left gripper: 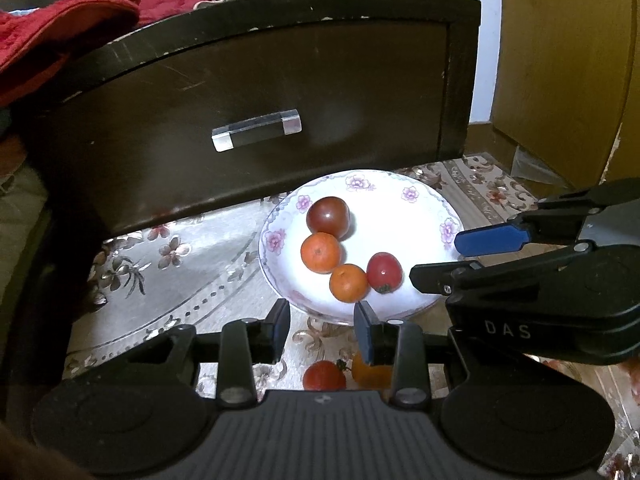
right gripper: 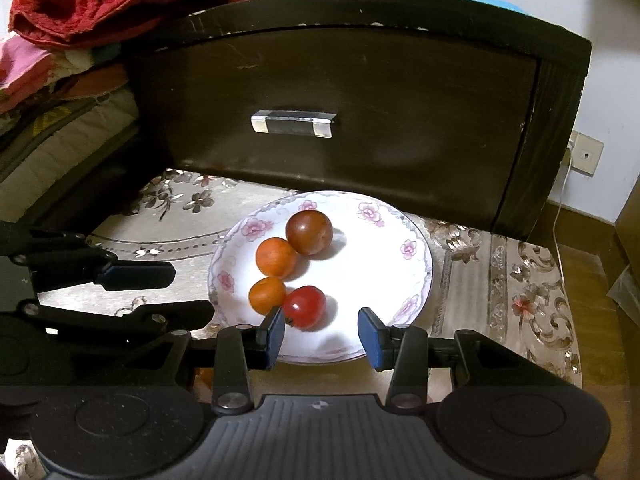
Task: Organize fruits
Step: 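Withdraw both grippers from the bowl toward the small brown fruits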
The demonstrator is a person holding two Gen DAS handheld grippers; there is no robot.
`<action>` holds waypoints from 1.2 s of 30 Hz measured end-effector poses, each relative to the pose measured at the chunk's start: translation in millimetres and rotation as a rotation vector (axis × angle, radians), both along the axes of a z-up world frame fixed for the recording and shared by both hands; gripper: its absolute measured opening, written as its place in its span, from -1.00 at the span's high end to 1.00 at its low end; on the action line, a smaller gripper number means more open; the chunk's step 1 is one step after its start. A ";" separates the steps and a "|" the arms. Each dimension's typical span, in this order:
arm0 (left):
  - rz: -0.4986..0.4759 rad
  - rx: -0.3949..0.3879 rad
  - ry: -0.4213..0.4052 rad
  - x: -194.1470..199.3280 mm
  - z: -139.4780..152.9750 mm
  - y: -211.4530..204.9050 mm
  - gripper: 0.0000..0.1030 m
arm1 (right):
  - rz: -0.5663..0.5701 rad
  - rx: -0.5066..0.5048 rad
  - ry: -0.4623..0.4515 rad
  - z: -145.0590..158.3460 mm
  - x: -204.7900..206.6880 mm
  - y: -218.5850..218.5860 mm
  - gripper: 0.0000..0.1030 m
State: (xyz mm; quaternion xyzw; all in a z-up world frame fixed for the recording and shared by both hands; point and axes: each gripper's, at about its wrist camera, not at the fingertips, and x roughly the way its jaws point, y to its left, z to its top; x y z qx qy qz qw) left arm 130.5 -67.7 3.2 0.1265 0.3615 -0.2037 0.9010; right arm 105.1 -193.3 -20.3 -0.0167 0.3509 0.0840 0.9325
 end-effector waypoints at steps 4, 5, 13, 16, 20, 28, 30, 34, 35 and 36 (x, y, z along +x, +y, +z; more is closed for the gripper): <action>0.000 0.005 -0.005 -7.7 3.6 4.4 0.21 | 0.000 0.011 0.001 2.1 -6.9 3.3 0.25; 0.000 0.004 -0.005 -10.0 4.2 5.9 0.21 | 0.004 0.013 0.002 2.5 -9.0 4.5 0.25; -0.006 0.026 0.007 -30.8 2.6 18.5 0.07 | 0.033 0.023 0.020 0.8 -26.1 12.5 0.22; -0.006 0.042 0.020 -38.2 -1.5 25.4 0.04 | 0.048 0.023 0.036 -3.3 -32.4 15.2 0.16; -0.009 0.067 0.053 -45.6 -10.5 32.2 0.03 | 0.078 0.017 0.061 -8.3 -38.5 23.2 0.16; -0.021 0.092 0.112 -49.4 -26.3 43.1 0.02 | 0.135 -0.015 0.111 -21.5 -43.4 36.8 0.16; -0.024 0.091 0.117 -48.9 -26.7 44.0 0.02 | 0.143 -0.013 0.120 -23.7 -42.6 38.4 0.16; -0.030 0.089 0.124 -47.0 -26.9 44.1 0.02 | 0.164 -0.011 0.135 -27.8 -39.0 43.6 0.16; -0.031 0.087 0.128 -46.7 -27.4 44.1 0.02 | 0.166 -0.015 0.138 -29.2 -38.1 44.9 0.17; -0.030 0.091 0.130 -46.3 -28.1 44.1 0.02 | 0.171 -0.016 0.143 -30.8 -36.6 45.5 0.17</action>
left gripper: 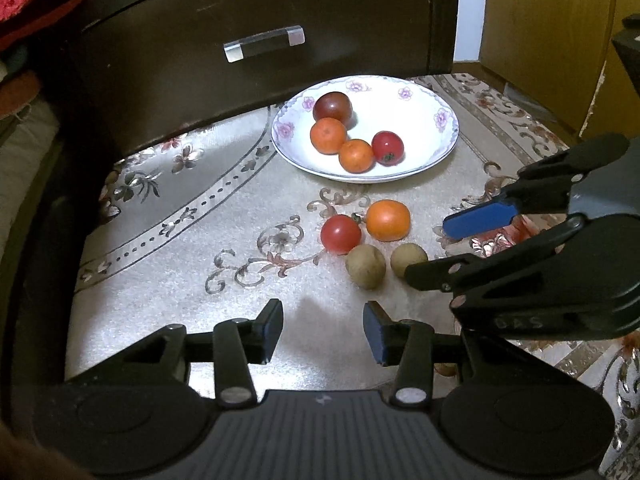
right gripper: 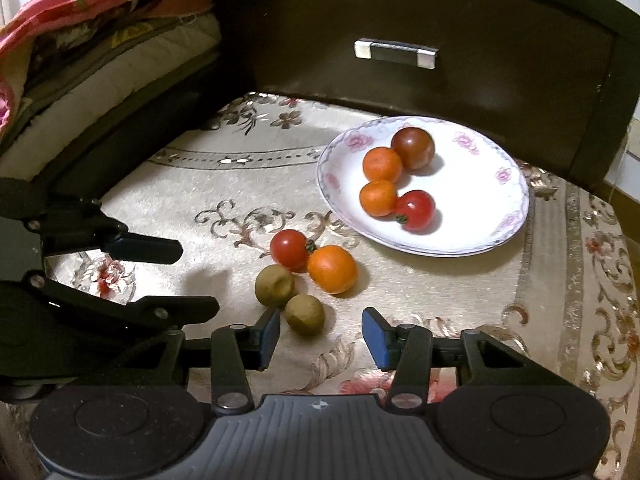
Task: Organize fruits
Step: 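Withdraw both grippers from the bowl toward the small brown fruits, then grasp a small brown fruit with the right gripper while the left gripper grasps another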
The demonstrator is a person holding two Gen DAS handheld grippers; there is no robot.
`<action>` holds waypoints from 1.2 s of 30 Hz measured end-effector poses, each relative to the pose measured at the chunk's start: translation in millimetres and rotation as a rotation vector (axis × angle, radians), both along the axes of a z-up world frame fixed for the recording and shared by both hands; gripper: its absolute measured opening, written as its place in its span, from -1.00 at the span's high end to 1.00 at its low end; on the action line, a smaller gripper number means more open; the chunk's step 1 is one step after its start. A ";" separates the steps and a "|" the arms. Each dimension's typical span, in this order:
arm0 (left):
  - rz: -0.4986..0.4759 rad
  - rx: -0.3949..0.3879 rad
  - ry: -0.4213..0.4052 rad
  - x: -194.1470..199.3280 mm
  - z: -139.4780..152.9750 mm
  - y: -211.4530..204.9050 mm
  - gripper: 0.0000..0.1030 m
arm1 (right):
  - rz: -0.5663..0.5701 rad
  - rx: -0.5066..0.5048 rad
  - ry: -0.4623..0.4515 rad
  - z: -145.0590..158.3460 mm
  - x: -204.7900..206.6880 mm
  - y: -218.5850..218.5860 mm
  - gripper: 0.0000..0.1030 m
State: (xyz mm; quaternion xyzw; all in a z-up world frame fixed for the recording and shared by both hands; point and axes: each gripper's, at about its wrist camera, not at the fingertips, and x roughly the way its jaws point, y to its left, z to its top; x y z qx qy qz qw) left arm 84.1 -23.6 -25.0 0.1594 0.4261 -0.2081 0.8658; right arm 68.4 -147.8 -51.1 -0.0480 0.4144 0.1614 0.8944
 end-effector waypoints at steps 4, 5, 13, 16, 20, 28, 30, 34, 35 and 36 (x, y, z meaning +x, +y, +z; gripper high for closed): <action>0.001 0.000 0.012 2.5 -3.2 1.5 0.02 | 0.015 0.000 0.022 -4.9 5.8 2.4 0.19; 0.000 0.000 0.014 3.0 -3.6 2.1 0.01 | 0.020 -0.002 0.025 -6.0 7.5 3.4 0.25; 0.006 -0.015 0.017 7.2 -3.2 5.5 0.01 | 0.030 0.001 0.041 -13.2 15.9 6.4 0.50; 0.001 -0.018 0.019 9.2 -3.4 2.5 0.01 | 0.031 -0.005 0.044 -13.3 17.1 6.0 0.59; -0.020 -0.032 0.026 11.9 -4.6 -4.7 0.01 | 0.037 -0.028 0.054 -10.4 12.9 4.4 0.60; -0.041 -0.065 0.050 22.2 -13.9 -24.3 0.01 | -0.034 -0.022 0.067 -9.4 9.7 -20.7 0.60; -0.038 -0.074 0.059 26.4 -17.1 -27.9 0.01 | -0.051 -0.021 0.069 -8.6 9.6 -25.0 0.60; -0.036 -0.080 0.062 29.4 -23.1 -32.7 0.01 | -0.070 -0.017 0.077 -8.0 10.3 -31.4 0.60; -0.035 -0.084 0.056 29.8 -23.0 -33.1 0.01 | -0.071 -0.015 0.080 -7.9 10.4 -32.3 0.60; -0.032 -0.084 0.053 30.6 -23.2 -33.4 0.01 | -0.072 -0.013 0.081 -7.9 10.6 -32.3 0.60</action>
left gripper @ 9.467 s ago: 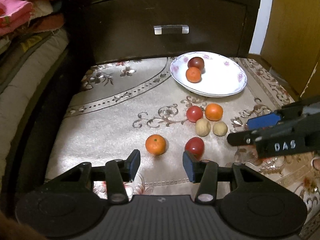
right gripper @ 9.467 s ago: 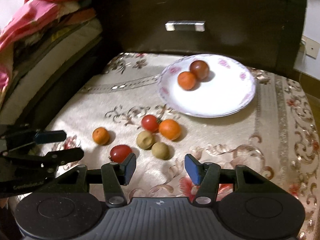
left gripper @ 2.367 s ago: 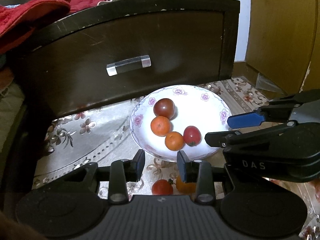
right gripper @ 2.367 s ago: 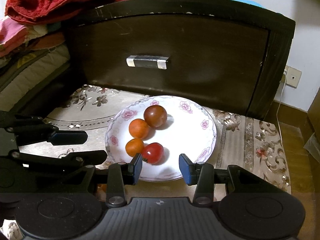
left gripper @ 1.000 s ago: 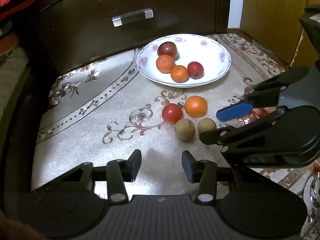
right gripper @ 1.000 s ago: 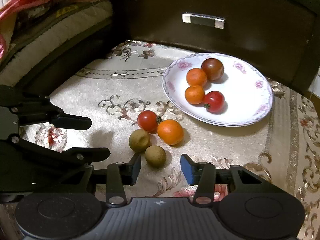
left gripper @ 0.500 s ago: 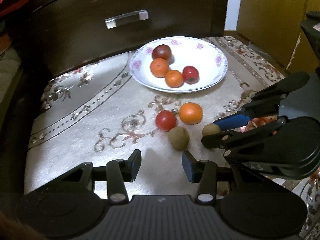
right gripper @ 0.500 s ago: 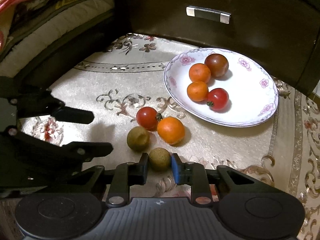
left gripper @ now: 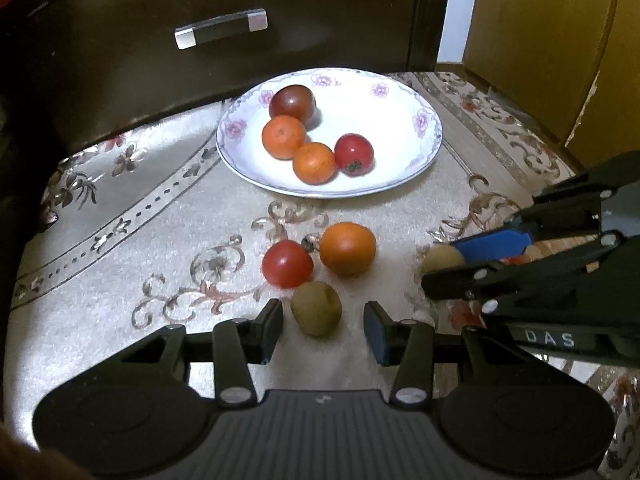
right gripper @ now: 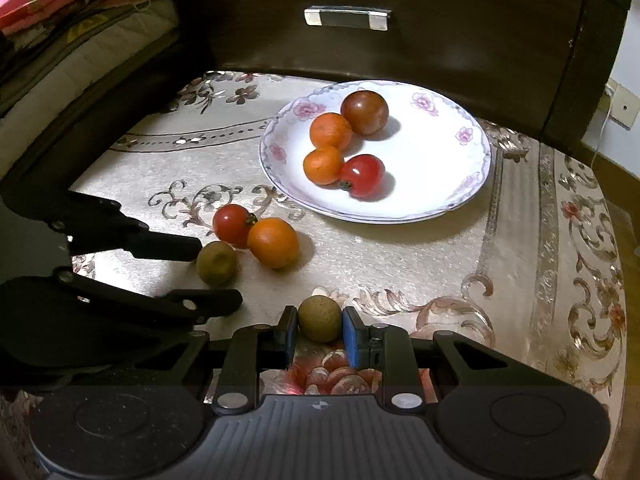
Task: Organize fruits
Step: 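Grasp a small brown fruit with the right gripper while the left gripper grasps another, then lift the held brown fruits with both grippers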
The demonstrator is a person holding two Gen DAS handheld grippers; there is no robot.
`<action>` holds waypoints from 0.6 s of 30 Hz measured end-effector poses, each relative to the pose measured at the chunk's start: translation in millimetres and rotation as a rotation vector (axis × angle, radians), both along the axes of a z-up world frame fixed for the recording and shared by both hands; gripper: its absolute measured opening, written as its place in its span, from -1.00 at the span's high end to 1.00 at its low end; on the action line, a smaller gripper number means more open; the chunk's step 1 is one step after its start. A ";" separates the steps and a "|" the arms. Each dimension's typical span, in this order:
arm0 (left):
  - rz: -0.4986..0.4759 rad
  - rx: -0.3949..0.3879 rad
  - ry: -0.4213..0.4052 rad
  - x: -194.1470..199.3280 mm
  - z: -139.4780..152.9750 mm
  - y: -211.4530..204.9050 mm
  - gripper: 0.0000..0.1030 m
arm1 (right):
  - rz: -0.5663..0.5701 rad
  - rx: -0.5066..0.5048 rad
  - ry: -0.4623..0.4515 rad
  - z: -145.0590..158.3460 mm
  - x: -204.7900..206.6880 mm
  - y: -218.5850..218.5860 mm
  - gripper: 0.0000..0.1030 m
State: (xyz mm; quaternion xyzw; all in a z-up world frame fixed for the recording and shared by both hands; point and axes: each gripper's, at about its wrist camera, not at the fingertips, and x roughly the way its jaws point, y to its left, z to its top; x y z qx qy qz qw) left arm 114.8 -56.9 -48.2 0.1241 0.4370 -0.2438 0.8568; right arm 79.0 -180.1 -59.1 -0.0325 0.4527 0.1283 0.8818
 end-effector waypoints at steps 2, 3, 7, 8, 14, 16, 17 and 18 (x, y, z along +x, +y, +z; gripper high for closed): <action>0.011 -0.003 -0.005 1.7 -0.5 0.1 0.02 | -0.001 0.000 0.002 0.2 0.1 -0.6 0.60; 0.014 -0.007 -0.003 2.4 -0.4 0.7 0.03 | -0.001 0.000 0.003 0.2 -0.3 -0.7 0.60; 0.011 -0.018 0.007 1.0 0.5 0.4 0.22 | -0.002 0.002 0.004 0.8 -0.1 -0.7 0.60; 0.006 -0.014 0.006 -0.3 1.0 -0.3 0.24 | -0.003 0.002 0.004 0.9 0.1 -0.5 0.60; 0.003 -0.012 0.001 -1.2 2.6 -1.0 0.34 | -0.001 -0.004 0.003 0.7 0.9 0.2 0.60; -0.001 -0.015 0.001 -1.7 3.7 -1.3 0.34 | 0.001 -0.005 0.003 0.6 1.2 -0.1 0.60; -0.005 -0.016 -0.001 -2.4 4.3 -1.6 0.34 | 0.001 -0.005 0.003 0.3 1.3 -0.1 0.60; -0.008 -0.016 -0.001 -3.1 4.8 -1.9 0.34 | 0.001 -0.004 0.003 0.2 1.2 -0.1 0.60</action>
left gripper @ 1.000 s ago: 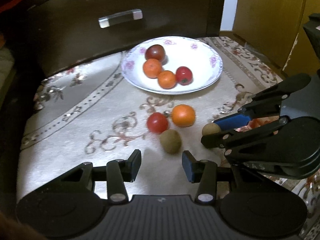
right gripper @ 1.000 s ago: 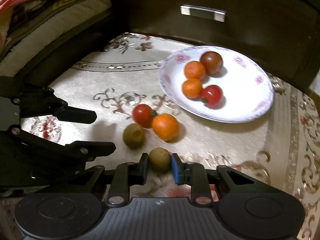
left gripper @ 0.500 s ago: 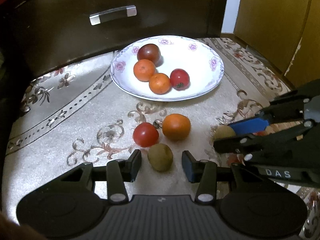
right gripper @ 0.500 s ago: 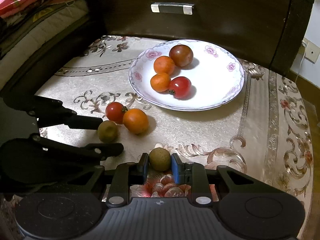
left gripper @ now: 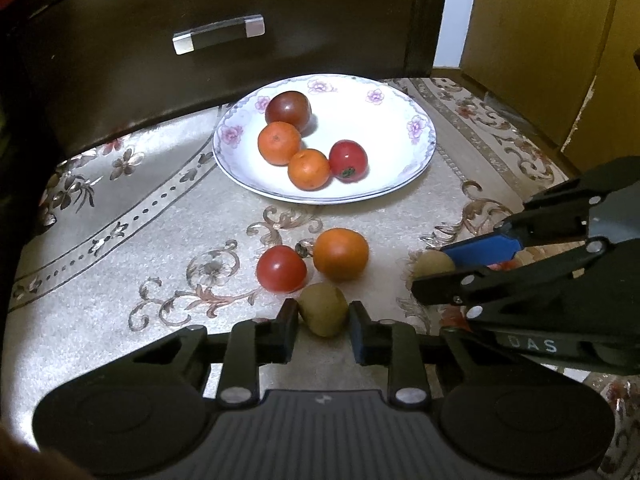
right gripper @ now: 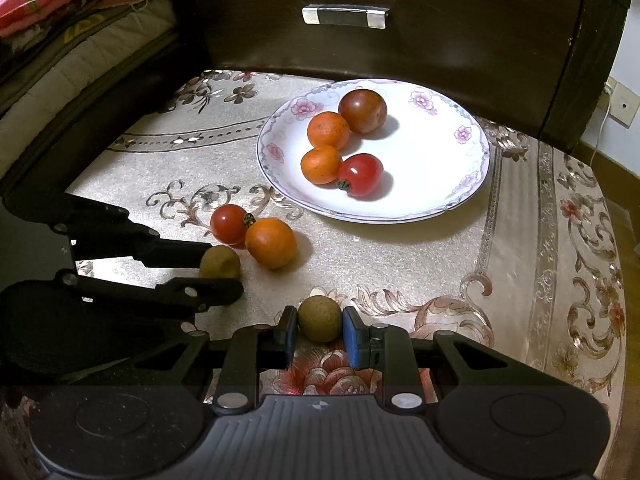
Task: Organize fruits
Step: 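Lift the held brown fruits with both grippers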
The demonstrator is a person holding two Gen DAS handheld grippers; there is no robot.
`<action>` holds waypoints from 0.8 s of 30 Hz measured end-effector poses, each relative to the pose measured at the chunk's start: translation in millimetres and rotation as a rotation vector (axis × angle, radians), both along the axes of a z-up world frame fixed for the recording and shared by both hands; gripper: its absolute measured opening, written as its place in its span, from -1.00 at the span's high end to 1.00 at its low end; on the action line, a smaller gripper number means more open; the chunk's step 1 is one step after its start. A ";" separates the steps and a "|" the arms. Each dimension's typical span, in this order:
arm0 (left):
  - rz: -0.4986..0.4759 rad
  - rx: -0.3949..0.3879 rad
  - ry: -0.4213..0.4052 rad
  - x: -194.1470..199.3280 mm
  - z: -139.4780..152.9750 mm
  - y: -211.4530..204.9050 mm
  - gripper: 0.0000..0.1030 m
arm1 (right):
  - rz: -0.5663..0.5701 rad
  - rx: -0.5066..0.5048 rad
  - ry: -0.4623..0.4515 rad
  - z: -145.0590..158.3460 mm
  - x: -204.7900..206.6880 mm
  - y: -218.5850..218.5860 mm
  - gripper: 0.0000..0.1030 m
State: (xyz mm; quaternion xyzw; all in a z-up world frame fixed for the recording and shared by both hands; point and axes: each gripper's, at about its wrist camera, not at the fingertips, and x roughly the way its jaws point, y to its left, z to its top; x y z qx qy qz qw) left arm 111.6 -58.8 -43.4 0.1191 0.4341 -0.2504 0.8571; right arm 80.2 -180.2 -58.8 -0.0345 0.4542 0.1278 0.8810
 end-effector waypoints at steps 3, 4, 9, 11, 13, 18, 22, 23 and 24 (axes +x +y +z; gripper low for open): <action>-0.011 0.000 0.003 -3.0 1.3 -0.9 0.34 | 0.001 -0.001 -0.001 0.0 0.0 -0.2 0.60; -0.015 0.002 0.004 -3.9 1.7 -1.1 0.34 | 0.003 -0.002 -0.001 0.1 -0.3 -0.3 0.60; -0.028 0.013 0.007 -8.5 1.8 -1.7 0.34 | 0.007 -0.004 -0.002 -0.1 -0.9 1.0 0.60; -0.027 0.016 0.009 -8.9 1.9 -1.6 0.34 | 0.009 -0.009 -0.004 -0.2 -1.2 2.2 0.59; -0.024 0.016 0.009 -8.5 2.4 -1.1 0.34 | 0.010 -0.011 -0.005 -0.1 -1.3 2.7 0.59; -0.023 0.018 0.009 -8.5 4.1 -1.2 0.34 | 0.011 -0.013 -0.005 -0.5 -0.8 2.7 0.59; -0.025 0.024 0.009 -9.6 4.1 -1.2 0.35 | 0.019 -0.027 -0.009 -0.8 -1.7 4.4 0.59; -0.025 0.025 0.010 -9.7 3.9 -1.3 0.35 | 0.020 -0.031 -0.010 -0.9 -1.9 4.9 0.59; -0.025 0.026 0.009 -9.8 3.7 -1.6 0.35 | 0.021 -0.033 -0.010 -1.1 -1.8 5.4 0.59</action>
